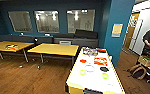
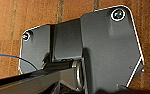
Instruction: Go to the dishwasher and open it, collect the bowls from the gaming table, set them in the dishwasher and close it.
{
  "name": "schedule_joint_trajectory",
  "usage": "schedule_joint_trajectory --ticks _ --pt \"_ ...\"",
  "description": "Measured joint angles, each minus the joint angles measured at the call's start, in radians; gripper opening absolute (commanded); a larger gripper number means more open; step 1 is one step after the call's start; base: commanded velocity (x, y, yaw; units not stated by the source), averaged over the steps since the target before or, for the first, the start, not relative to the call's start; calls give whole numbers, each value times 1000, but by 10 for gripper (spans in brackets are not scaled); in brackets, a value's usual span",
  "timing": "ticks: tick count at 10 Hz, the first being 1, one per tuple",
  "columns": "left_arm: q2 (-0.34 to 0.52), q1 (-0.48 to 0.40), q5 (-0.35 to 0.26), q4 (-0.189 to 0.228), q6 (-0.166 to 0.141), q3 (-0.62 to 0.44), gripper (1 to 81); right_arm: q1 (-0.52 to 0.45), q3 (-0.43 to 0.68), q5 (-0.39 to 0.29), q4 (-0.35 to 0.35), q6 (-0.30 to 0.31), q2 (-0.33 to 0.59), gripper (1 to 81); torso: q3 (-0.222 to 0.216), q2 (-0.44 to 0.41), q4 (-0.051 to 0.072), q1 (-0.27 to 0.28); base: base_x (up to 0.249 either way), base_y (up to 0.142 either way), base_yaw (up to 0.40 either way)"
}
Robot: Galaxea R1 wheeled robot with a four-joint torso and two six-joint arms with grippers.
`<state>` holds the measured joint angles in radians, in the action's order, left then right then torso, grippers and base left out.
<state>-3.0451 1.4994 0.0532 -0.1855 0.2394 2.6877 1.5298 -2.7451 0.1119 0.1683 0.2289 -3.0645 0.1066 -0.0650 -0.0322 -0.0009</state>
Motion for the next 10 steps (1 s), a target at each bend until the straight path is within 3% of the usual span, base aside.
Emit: schedule_joint_trajectory --ticks 10 --pt "0 5 0 1 0 -1 811 0 1 -5 0 3 -10 811 0 -1 0 2 180 0 0"
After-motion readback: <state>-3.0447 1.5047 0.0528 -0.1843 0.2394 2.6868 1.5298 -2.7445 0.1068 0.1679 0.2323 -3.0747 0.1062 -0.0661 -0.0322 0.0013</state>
